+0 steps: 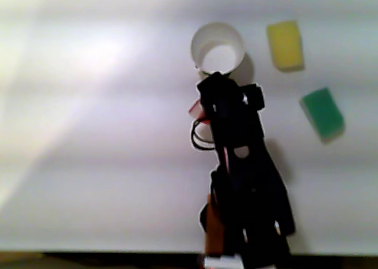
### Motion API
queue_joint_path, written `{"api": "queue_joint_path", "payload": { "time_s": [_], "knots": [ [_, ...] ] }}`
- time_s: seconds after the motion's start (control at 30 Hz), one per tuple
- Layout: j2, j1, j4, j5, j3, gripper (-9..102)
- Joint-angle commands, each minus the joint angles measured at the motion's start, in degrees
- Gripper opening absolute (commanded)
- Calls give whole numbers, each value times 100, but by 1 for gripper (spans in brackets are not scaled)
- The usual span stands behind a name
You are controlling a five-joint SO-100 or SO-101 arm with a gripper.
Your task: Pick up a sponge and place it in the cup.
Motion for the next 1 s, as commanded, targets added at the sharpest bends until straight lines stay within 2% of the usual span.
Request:
{"api": "queue_joint_path", "payload": {
  "time_s": [0.0, 0.17, 0.37, 0.63, 0.77, 0.97],
  "knots": [
    [176, 255, 167, 18, -729, 0],
    [114, 519, 571, -44, -1459, 0],
    [-255, 571, 633, -44, -2232, 0],
    [-1292, 598, 185, 123, -3199, 0],
    [-1775, 562, -62, 246, -3349, 0],
    [-2180, 422, -853, 615, -3015, 0]
  ]
}}
